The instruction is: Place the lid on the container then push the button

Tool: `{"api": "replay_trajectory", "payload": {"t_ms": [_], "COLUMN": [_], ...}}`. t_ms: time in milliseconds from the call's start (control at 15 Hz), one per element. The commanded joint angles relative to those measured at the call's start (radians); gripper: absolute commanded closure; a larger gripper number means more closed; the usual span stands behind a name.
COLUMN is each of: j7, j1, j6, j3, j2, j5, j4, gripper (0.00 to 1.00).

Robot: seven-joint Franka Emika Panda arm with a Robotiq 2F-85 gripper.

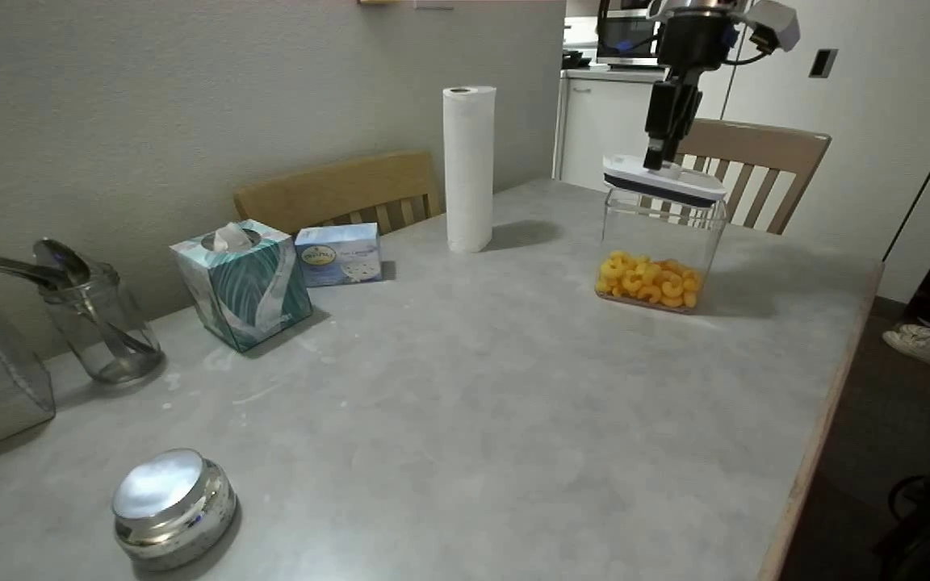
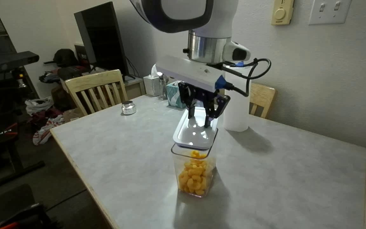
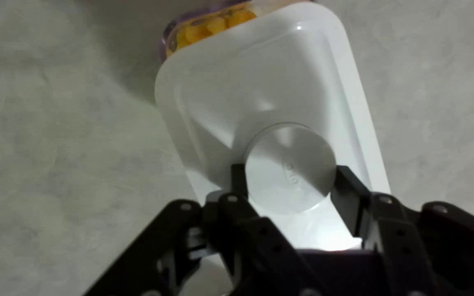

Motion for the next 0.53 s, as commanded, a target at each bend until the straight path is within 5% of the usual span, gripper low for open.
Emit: {"api": "replay_trajectory", "payload": {"t_ms": [0, 467], "j7": [-0.064, -0.065], "j1": [-0.030, -0.032], "j6": [0.009, -0.019], "j3": [0.012, -0.007], "j2": [-0.019, -0.013], "j5": [0.046, 0.017], "j4": [-0.050, -0.070], "gripper": [0.71, 0.71]}}
